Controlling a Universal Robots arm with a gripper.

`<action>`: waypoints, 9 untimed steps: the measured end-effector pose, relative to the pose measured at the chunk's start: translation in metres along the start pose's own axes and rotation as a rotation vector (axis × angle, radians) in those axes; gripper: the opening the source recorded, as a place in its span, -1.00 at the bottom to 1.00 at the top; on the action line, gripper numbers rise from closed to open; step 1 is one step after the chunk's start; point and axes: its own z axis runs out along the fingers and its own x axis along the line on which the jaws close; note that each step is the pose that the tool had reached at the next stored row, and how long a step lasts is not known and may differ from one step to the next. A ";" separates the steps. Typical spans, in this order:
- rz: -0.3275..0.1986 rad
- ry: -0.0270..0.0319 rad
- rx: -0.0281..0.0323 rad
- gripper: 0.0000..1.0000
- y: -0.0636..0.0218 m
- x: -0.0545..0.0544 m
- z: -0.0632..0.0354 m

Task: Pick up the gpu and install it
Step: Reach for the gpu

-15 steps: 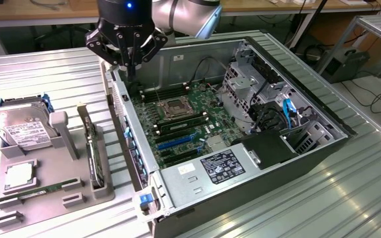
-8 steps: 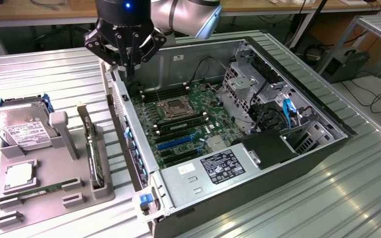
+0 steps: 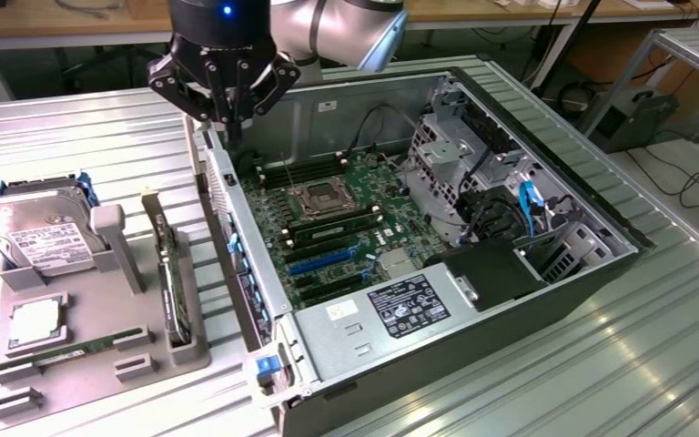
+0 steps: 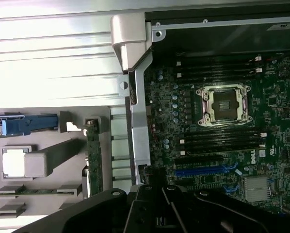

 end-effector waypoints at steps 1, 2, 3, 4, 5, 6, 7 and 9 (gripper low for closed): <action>0.000 0.0000 0.0000 -0.79 0.0000 0.001 0.0000; 0.000 0.0000 0.0000 -0.79 -0.0002 0.002 0.0000; 0.000 0.0000 0.0000 -0.79 -0.0003 0.003 -0.0001; 0.000 0.0000 0.0000 -0.79 -0.0003 0.004 -0.0001; 0.000 0.0000 0.0000 -0.79 -0.0004 0.005 -0.0001; 0.000 0.0000 0.0000 -0.79 -0.0004 0.005 -0.0001; 0.000 0.0000 0.0000 -0.79 -0.0005 0.006 -0.0001; 0.000 -0.0001 0.0000 -0.79 -0.0006 0.008 -0.0001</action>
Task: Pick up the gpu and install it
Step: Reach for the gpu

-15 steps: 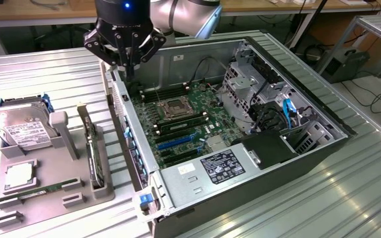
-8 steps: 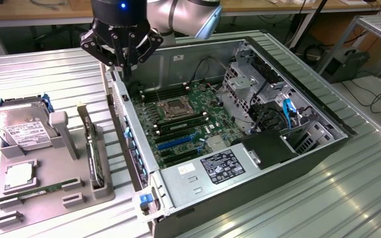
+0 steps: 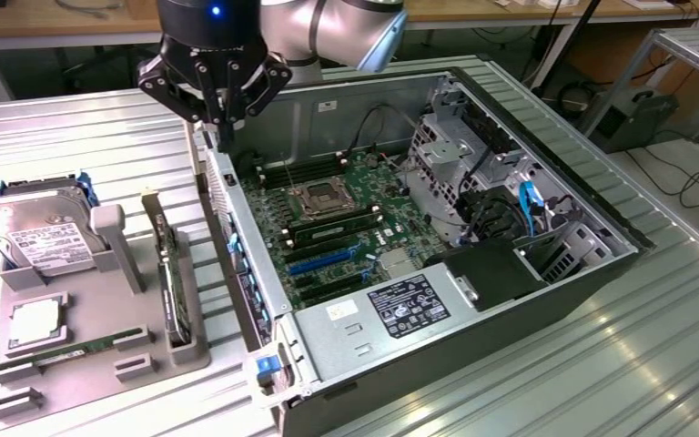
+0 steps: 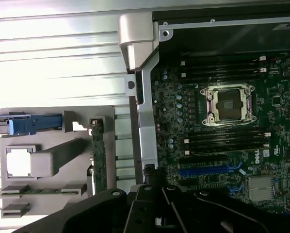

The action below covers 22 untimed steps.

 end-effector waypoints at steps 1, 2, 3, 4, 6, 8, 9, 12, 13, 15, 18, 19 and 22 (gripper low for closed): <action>0.000 0.0000 0.0000 -0.79 -0.0001 0.001 0.0000; 0.000 0.0001 0.0000 -0.79 -0.0001 0.002 -0.0001; 0.000 0.0000 0.0000 -0.79 -0.0002 0.003 0.0000; 0.000 0.0001 0.0001 -0.79 -0.0003 0.003 -0.0001; 0.000 0.0000 0.0000 -0.79 -0.0005 0.006 0.0000; 0.000 0.0000 0.0000 -0.79 -0.0006 0.008 0.0000; 0.000 0.0000 0.0000 -0.79 -0.0007 0.009 0.0000; 0.000 0.0000 0.0000 -0.79 -0.0009 0.012 0.0000; 0.000 0.0000 0.0000 -0.79 -0.0009 0.013 0.0000; 0.000 0.0000 0.0000 -0.79 -0.0011 0.014 0.0000; 0.000 0.0000 0.0000 -0.79 -0.0013 0.017 0.0000; 0.000 0.0000 0.0001 -0.79 -0.0014 0.018 -0.0001; 0.000 0.0000 0.0001 -0.79 -0.0016 0.021 -0.0001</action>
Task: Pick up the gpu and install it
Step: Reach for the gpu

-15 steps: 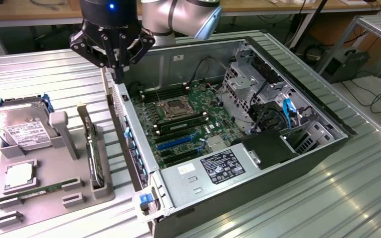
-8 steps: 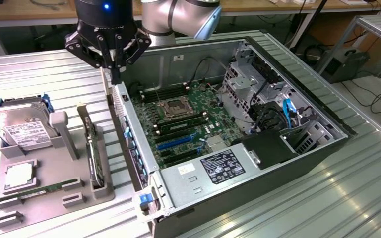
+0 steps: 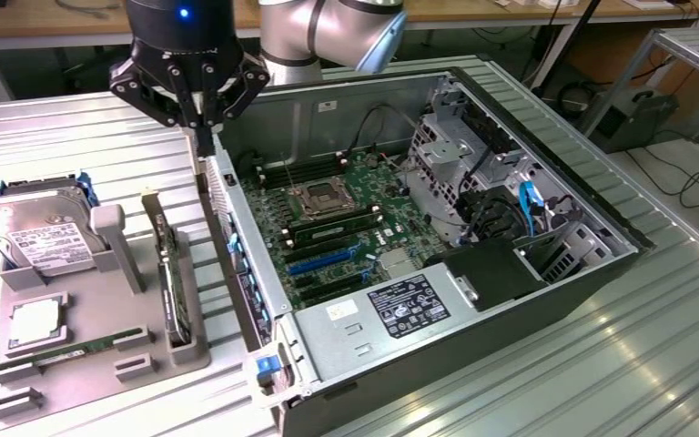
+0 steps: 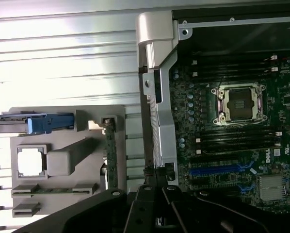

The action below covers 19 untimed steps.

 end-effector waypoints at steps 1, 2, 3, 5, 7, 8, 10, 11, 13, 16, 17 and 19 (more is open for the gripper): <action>0.000 0.0000 0.0000 -0.79 -0.0001 0.001 0.0000; 0.000 0.0000 0.0000 -0.79 -0.0002 0.002 0.0000; 0.000 0.0000 0.0000 -0.79 -0.0002 0.003 0.0000; 0.000 0.0000 0.0000 -0.79 -0.0006 0.008 0.0000; 0.000 0.0000 -0.0001 -0.79 -0.0008 0.010 0.0001; 0.000 0.0000 0.0000 -0.79 -0.0009 0.011 0.0001; 0.000 0.0000 0.0000 -0.79 -0.0010 0.014 0.0001; 0.000 0.0000 0.0000 -0.79 -0.0012 0.016 0.0001; 0.000 0.0000 0.0000 -0.79 -0.0014 0.018 0.0001; 0.000 -0.0001 -0.0001 -0.79 -0.0015 0.020 0.0002; 0.000 -0.0001 -0.0001 -0.79 -0.0015 0.020 0.0002; 0.000 0.0000 0.0000 -0.79 -0.0015 0.020 0.0001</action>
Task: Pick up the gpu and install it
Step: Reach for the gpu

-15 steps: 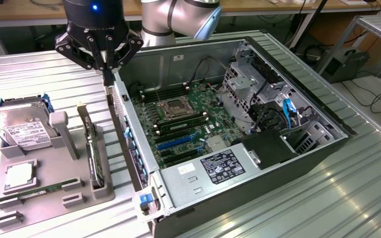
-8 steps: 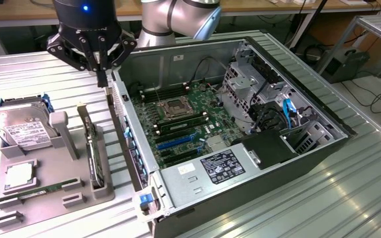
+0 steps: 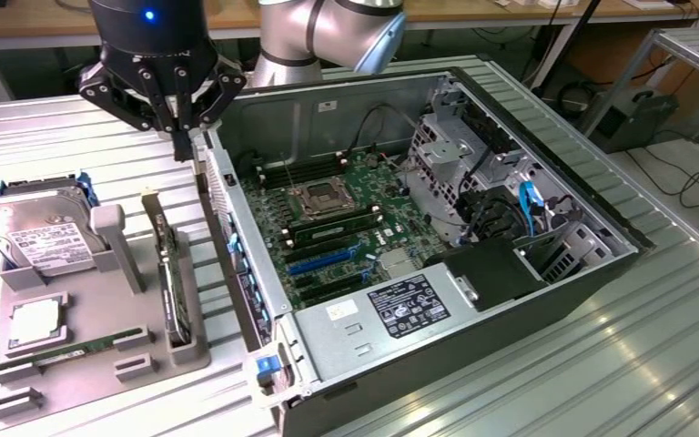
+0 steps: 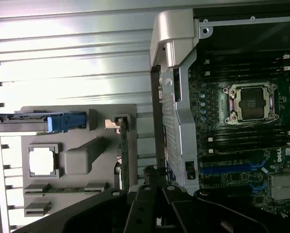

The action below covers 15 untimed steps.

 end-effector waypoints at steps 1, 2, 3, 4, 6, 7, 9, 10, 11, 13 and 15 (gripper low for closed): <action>0.000 0.0001 0.0000 -0.79 0.0000 0.000 0.0000; 0.000 0.0001 0.0000 -0.79 0.0000 0.000 0.0000; 0.000 0.0000 0.0000 -0.79 0.0000 0.000 0.0000; 0.000 0.0000 0.0000 -0.79 -0.0001 0.000 0.0000; 0.000 0.0000 0.0000 -0.79 -0.0018 0.000 -0.0001; 0.000 0.0000 0.0000 -0.79 -0.0025 0.000 -0.0001; 0.000 0.0000 0.0000 -0.79 -0.0040 0.000 -0.0002; 0.000 0.0000 0.0000 -0.79 -0.0047 0.000 -0.0002; 0.000 0.0000 0.0000 -0.79 -0.0055 0.000 -0.0002; 0.000 0.0000 0.0000 -0.79 -0.0068 0.000 -0.0003; 0.000 -0.0001 -0.0001 -0.79 -0.0088 -0.001 -0.0003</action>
